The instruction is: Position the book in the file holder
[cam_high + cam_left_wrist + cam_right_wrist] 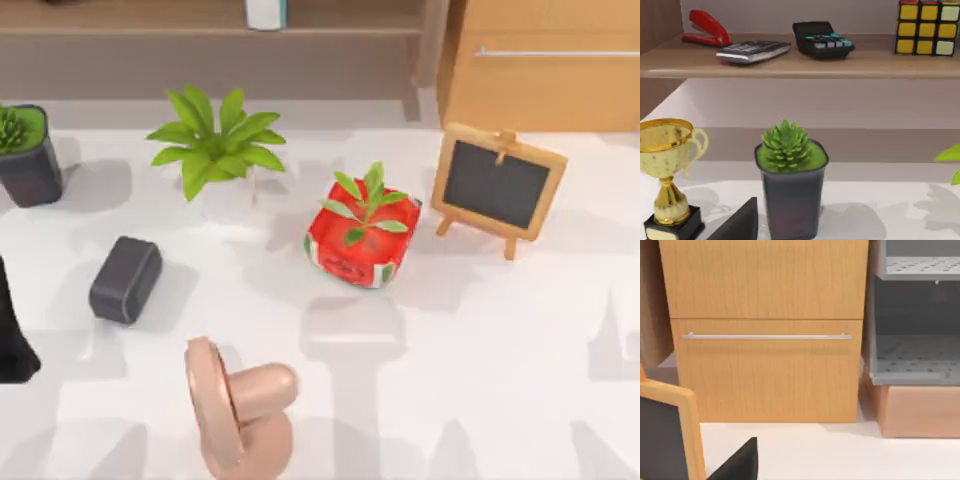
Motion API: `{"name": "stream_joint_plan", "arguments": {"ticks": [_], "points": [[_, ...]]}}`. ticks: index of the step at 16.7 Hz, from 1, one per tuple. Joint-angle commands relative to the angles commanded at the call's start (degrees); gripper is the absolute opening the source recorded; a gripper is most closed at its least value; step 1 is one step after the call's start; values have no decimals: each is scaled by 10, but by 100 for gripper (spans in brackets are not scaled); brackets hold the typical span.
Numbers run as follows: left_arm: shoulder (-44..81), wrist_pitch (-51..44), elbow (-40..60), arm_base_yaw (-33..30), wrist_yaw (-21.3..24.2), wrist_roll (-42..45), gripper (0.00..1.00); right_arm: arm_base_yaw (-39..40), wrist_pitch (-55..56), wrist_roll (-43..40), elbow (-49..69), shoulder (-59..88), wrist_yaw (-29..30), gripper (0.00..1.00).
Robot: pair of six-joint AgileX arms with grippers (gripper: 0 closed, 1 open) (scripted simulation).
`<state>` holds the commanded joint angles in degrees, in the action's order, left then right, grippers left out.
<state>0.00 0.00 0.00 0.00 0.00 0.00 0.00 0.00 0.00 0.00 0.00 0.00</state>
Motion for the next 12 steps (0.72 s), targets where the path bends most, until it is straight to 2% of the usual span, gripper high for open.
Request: {"name": "stream_joint_plan", "arguments": {"ticks": [3, 6, 12], "points": [[0, 0, 0, 0, 0, 0, 100, 3, 1, -1, 5, 5, 3, 100], [0, 0, 0, 0, 0, 0, 100, 34, 9, -7, 49, 55, 30, 100], [0, 0, 0, 0, 0, 0, 100, 157, 48, -30, 265, 315, 140, 100]]}}
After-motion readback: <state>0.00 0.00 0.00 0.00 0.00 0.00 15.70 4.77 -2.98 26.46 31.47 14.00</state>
